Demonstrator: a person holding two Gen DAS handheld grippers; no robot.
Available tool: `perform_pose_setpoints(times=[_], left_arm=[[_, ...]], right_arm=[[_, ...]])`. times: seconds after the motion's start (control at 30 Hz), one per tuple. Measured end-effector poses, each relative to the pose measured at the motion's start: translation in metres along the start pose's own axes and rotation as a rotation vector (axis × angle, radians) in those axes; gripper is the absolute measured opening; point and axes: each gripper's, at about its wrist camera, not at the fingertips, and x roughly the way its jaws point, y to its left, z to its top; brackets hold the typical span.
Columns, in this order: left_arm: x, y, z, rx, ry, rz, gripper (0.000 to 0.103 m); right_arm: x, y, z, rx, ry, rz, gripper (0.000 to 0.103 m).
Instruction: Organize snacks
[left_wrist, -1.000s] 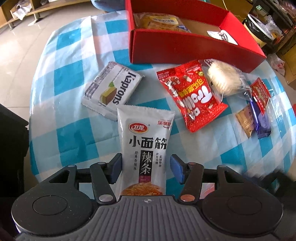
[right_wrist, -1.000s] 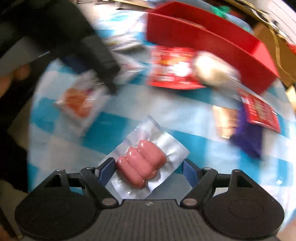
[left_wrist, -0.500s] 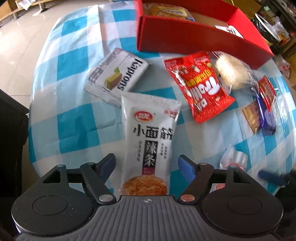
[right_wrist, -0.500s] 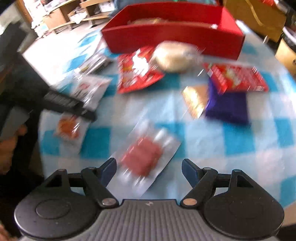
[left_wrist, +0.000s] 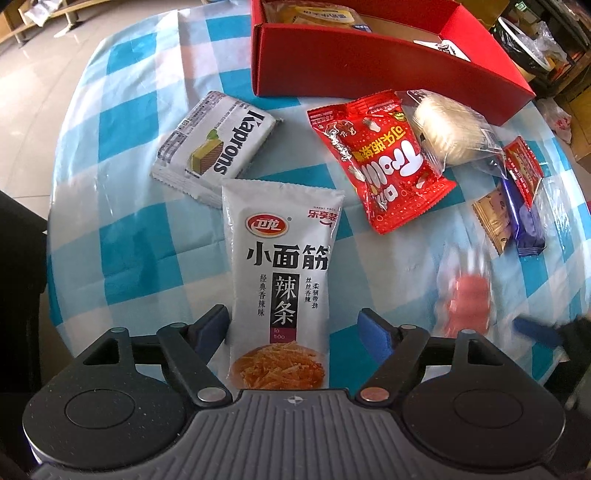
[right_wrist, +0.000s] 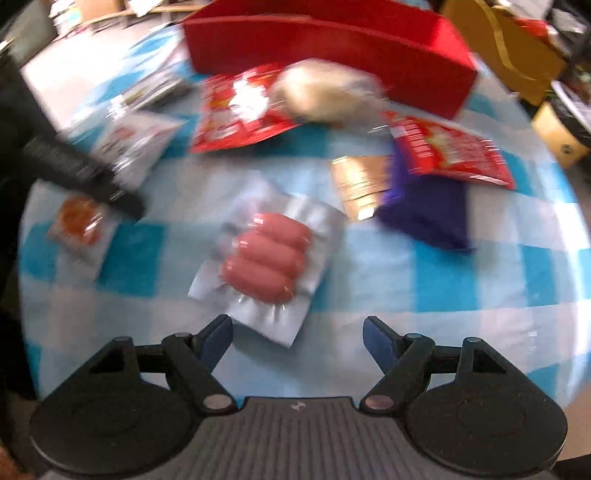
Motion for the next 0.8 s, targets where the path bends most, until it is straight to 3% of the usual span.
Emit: perform_pose_setpoints(times=[0.07, 0.2, 0.33, 0.43, 0.57, 0.67, 0.8], left_arm=[[0.001, 0.001, 0.002, -0.003, 0.001, -0.002, 0.082], [0.0, 0.002, 0.001, -0.03, -0.003, -0.007, 0.082], [-0.001, 0.002, 0.0, -0.049, -0.015, 0.002, 0.083], [-0.003, 0.002, -0.003, -0.068, -0.024, 0.006, 0.085], [-0.002, 0.002, -0.005, -0.084, -0.032, 0.006, 0.086], [-0.001, 0.0, -0.006, -0.079, -0.037, 0.011, 0.088], [0.0, 0.001, -0.006, -0.091, -0.042, 0.006, 0.09]], right_arm=[[-0.004, -0.011, 0.003, 0.036, -0.011, 0.001, 0.072], [-0.02, -0.02, 0.013, 0.117, -0.065, 0.088, 0.072], [-0.008, -0.004, 0.032, 0.066, -0.083, 0.051, 0.072], [0.009, 0.0, 0.04, 0.084, -0.061, 0.086, 0.073], [0.023, 0.01, 0.045, 0.045, -0.122, 0.009, 0.084], [0.033, 0.002, 0.048, 0.073, -0.112, 0.028, 0.1], [0.033, 0.0, 0.05, 0.083, -0.098, 0.027, 0.1]])
